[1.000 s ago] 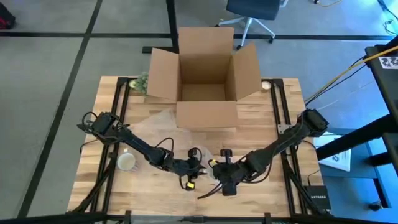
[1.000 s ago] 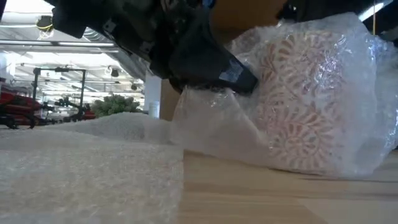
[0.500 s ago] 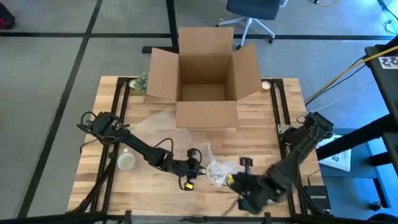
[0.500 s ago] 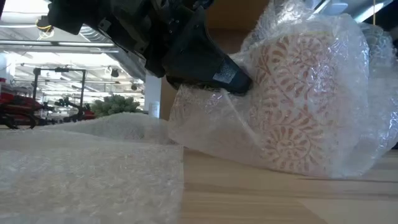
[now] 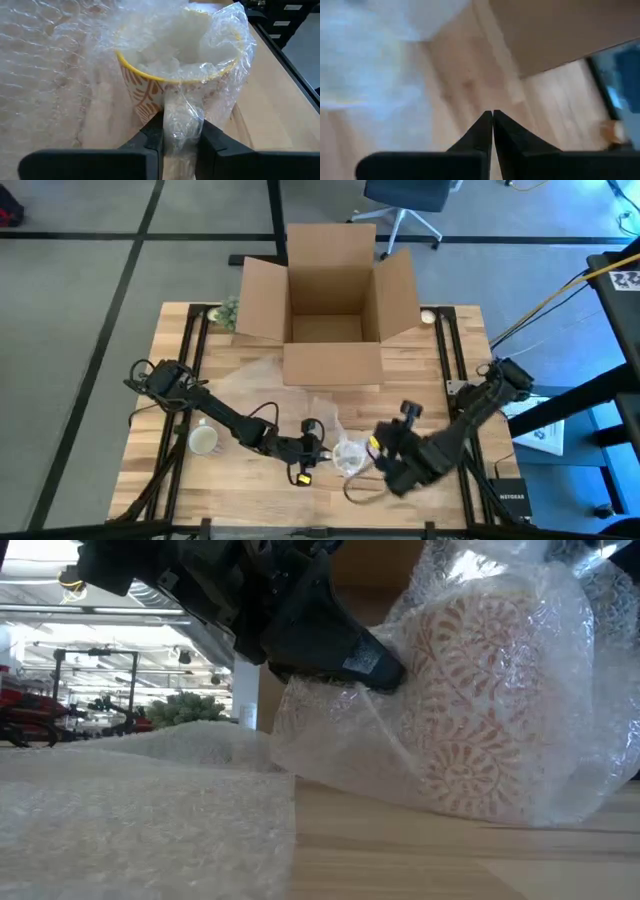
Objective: Wrap mug
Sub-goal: Wrap the orange mug with the bubble wrap
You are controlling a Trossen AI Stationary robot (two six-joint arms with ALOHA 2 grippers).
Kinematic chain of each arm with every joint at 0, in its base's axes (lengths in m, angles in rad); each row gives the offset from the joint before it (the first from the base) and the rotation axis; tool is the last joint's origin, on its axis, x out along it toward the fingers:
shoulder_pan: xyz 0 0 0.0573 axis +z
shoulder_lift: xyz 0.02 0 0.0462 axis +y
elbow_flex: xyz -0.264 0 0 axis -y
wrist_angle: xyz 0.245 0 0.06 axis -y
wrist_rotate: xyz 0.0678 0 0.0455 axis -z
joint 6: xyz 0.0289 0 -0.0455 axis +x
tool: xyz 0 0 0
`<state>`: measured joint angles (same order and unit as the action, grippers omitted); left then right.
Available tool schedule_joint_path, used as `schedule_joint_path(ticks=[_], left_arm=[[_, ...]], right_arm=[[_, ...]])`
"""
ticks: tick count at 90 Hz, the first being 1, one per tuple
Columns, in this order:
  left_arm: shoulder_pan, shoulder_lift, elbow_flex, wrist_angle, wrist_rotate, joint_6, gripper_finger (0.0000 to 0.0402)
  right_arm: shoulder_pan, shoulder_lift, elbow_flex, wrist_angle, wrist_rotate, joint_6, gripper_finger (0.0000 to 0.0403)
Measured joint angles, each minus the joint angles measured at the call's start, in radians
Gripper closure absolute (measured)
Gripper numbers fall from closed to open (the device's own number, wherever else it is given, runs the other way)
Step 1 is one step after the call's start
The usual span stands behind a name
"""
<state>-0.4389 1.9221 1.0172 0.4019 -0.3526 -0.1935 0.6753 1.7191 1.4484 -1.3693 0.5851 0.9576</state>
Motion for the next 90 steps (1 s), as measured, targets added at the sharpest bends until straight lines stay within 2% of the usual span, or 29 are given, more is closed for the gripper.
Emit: schedule_joint_path(ticks=[8, 13, 26, 34, 52, 70, 90], left_arm=[[0.0, 0.0, 0.0, 0.0, 0.001, 0.0, 0.0362], [0.0, 0.0, 0.0, 0.0, 0.001, 0.004, 0.0362], [0.001, 0.0, 0.0, 0.0, 0.0, 0.01, 0.0362], [0.001, 0.0, 0.0, 0.0, -0.009, 0.01, 0.0362], [0.003, 0.0, 0.0, 0.0, -0.017, 0.014, 0.0362], [0.003, 0.0, 0.0, 0.0, -0.018, 0.01, 0.0362], [0.005, -0.001, -0.001, -0.001, -0.018, 0.011, 0.0362]], right_arm=[[-0.054, -0.026, -0.077, 0.268, -0.129, -0.179, 0.0402], [-0.075, -0.038, -0.101, 0.402, -0.173, -0.25, 0.0402], [-0.09, -0.059, -0.102, 0.604, -0.262, -0.358, 0.0403], [-0.104, -0.029, -0.102, 0.64, -0.344, -0.371, 0.0403], [-0.155, 0.058, -0.104, 0.667, -0.389, -0.429, 0.0403], [-0.202, 0.162, -0.102, 0.717, -0.497, -0.473, 0.0403], [-0.237, 0.235, -0.094, 0.744, -0.568, -0.491, 0.0403]])
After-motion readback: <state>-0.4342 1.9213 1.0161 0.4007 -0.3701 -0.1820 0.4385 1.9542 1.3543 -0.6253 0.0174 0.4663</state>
